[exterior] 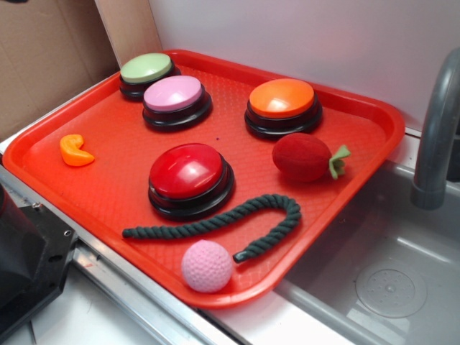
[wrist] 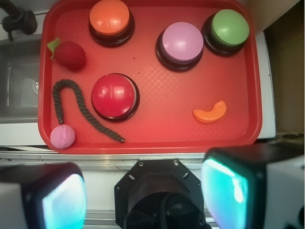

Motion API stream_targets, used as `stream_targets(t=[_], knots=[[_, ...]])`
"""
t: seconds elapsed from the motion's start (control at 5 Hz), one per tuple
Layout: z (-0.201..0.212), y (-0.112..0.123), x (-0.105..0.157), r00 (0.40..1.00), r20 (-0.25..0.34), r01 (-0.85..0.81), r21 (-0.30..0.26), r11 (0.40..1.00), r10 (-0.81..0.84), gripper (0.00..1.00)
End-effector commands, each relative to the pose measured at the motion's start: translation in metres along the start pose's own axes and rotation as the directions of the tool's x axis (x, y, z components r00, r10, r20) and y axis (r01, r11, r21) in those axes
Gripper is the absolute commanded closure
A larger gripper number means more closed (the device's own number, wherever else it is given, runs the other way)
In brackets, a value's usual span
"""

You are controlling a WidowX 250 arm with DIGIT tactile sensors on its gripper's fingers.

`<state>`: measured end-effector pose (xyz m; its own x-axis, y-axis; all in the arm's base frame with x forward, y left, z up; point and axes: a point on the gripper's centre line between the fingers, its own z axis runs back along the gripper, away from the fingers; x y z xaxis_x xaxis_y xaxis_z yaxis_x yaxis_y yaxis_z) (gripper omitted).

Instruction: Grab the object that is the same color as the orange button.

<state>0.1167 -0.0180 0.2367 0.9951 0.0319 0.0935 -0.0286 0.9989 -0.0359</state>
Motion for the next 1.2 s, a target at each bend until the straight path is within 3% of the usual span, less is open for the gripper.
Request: stream_targets(t=[0.0,0.2,0.6,0.8,1.0], knots=[[0.0,0.0,0.0,1.0,0.0,0.0,0.0,1.0,0.0,0.0],[-0.007,0.008,0.007,0.991,0.023,-0.133,-0.006,0.991,0.133,0.0],[-0.038,0.042,0.018,0.871,0.072,-0.487,0.015,0.873,0.485,0.0],[-0.065,0.074,0.022,0.724,0.096,-0.687,0.026,0.726,0.683,0.0],[-0.086,0.092,0.022,0.605,0.171,-0.793,0.044,0.607,0.778,0.0]])
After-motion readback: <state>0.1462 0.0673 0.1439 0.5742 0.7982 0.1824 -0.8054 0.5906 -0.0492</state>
